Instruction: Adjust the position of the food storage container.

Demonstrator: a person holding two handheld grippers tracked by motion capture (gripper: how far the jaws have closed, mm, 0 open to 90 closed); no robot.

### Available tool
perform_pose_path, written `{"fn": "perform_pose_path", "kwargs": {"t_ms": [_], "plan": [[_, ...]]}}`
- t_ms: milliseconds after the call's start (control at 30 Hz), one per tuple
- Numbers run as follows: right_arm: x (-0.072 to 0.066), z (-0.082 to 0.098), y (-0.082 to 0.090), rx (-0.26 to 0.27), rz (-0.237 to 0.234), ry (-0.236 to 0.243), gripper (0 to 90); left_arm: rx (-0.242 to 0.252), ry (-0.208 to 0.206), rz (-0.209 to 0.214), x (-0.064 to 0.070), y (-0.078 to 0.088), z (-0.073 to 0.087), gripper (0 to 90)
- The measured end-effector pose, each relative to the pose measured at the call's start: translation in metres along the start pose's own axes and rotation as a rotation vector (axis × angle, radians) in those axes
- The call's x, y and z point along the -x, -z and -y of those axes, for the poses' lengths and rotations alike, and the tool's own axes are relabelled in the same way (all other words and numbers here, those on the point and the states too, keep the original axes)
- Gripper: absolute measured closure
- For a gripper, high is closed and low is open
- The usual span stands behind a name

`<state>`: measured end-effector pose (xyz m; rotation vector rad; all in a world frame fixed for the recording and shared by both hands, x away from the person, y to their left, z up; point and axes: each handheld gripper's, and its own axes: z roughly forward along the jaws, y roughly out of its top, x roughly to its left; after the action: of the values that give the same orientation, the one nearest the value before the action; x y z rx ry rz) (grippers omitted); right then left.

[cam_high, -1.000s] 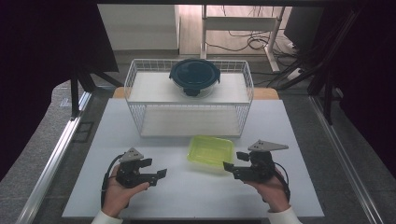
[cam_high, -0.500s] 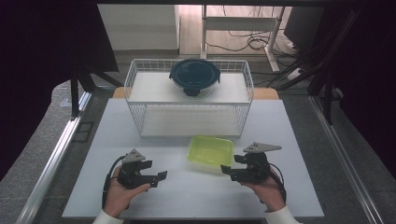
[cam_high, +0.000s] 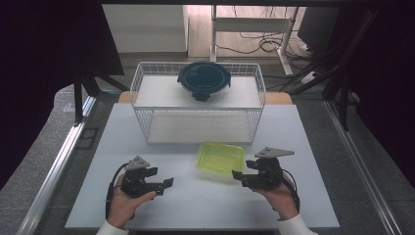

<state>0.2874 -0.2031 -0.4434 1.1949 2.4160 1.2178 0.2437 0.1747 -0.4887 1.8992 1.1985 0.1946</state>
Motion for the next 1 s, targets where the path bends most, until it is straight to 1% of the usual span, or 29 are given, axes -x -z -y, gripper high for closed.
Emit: {"fn": "perform_pose_path", "kwargs": {"t_ms": [100, 200, 300, 367, 400, 467, 533, 600, 700, 733, 800, 833, 867, 900, 967, 1000], "plan": [[0.000, -0.001, -0.002, -0.011, -0.002, 0.003, 33.9, -0.007, -0.011, -0.002, 0.001, 0.000, 0.000, 22.2], [0.001, -0.007, -0.004, -0.020, 0.002, 0.023, 37.0, -0.001, -0.009, -0.005, 0.002, 0.002, 0.000, 22.2], [0.002, -0.018, -0.005, -0.008, -0.007, 0.027, 39.3, 0.010, -0.014, -0.005, 0.004, 0.004, -0.001, 22.2], [0.004, -0.027, -0.010, -0.013, -0.004, 0.032, 41.7, 0.013, -0.006, -0.006, 0.003, 0.005, -0.001, 22.3], [0.006, -0.032, -0.013, -0.026, 0.002, 0.042, 42.9, 0.014, -0.005, -0.008, 0.002, 0.006, -0.001, 22.3], [0.010, -0.043, -0.020, -0.059, 0.033, 0.062, 47.7, 0.014, 0.002, -0.008, -0.001, 0.007, 0.000, 22.3], [0.016, -0.052, -0.027, -0.077, 0.046, 0.080, 52.4, 0.014, 0.009, -0.007, -0.004, 0.007, 0.001, 22.4], [0.021, -0.061, -0.036, -0.098, 0.057, 0.105, 56.2, 0.017, 0.009, -0.009, -0.005, 0.007, 0.001, 22.5], [0.028, -0.073, -0.051, -0.149, 0.083, 0.138, 63.0, 0.020, 0.008, -0.003, -0.005, 0.007, 0.001, 22.6], [0.029, -0.076, -0.055, -0.158, 0.091, 0.159, 65.8, 0.021, 0.010, -0.003, -0.005, 0.007, 0.002, 22.6], [0.032, -0.082, -0.063, -0.172, 0.116, 0.193, 74.7, 0.018, 0.015, 0.000, -0.006, 0.006, 0.002, 22.6], [0.033, -0.085, -0.067, -0.175, 0.117, 0.199, 79.0, 0.018, 0.019, 0.002, -0.007, 0.005, 0.003, 22.6], [0.034, -0.086, -0.070, -0.181, 0.118, 0.219, 81.6, 0.016, 0.024, 0.004, -0.007, 0.005, 0.003, 22.6], [0.034, -0.088, -0.073, -0.190, 0.129, 0.240, 83.6, 0.016, 0.029, 0.007, -0.008, 0.005, 0.004, 22.6], [0.035, -0.090, -0.080, -0.208, 0.152, 0.285, 85.8, 0.011, 0.029, 0.009, -0.009, 0.004, 0.004, 22.6], [0.036, -0.091, -0.084, -0.220, 0.162, 0.307, 86.8, 0.009, 0.033, 0.017, -0.009, 0.004, 0.004, 22.7]]}}
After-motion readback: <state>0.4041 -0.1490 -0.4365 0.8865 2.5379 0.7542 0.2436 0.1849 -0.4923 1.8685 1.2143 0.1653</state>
